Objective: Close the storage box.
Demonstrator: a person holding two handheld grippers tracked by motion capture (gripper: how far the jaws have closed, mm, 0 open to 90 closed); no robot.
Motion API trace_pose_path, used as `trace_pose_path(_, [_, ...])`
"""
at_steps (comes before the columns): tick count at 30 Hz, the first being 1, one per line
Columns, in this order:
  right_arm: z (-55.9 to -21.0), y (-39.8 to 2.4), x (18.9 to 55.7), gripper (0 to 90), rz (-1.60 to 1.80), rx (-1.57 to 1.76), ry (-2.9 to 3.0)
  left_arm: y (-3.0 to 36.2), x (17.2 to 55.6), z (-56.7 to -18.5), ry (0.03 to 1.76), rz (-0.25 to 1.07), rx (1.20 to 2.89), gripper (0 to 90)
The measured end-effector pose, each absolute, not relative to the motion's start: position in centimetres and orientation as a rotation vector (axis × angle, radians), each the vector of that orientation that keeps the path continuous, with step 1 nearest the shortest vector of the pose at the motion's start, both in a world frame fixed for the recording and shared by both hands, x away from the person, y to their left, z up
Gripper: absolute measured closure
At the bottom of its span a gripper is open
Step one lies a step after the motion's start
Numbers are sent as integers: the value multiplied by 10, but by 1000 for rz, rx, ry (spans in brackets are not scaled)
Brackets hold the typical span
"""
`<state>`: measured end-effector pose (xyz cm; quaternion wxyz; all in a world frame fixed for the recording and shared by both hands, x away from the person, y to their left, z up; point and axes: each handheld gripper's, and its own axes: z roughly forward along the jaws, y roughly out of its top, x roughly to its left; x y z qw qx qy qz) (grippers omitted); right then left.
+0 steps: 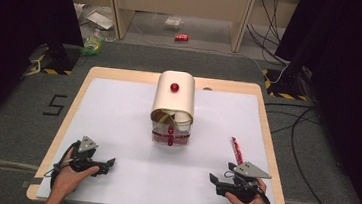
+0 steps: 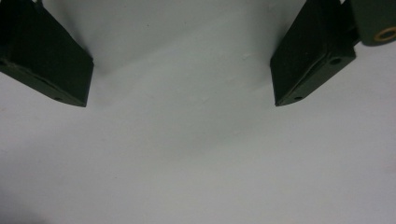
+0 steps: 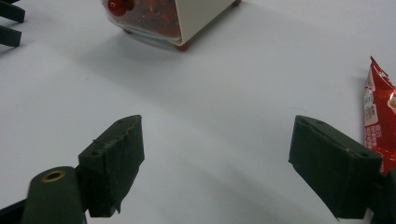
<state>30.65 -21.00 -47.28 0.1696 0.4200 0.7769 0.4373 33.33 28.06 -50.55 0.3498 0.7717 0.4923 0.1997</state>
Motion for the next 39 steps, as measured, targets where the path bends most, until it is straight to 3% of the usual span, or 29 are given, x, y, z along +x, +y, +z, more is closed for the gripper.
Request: trace_pose_path(39, [-484,-226,284,172,1091,1205,2330,281,333,-505,1275,518,2000,51])
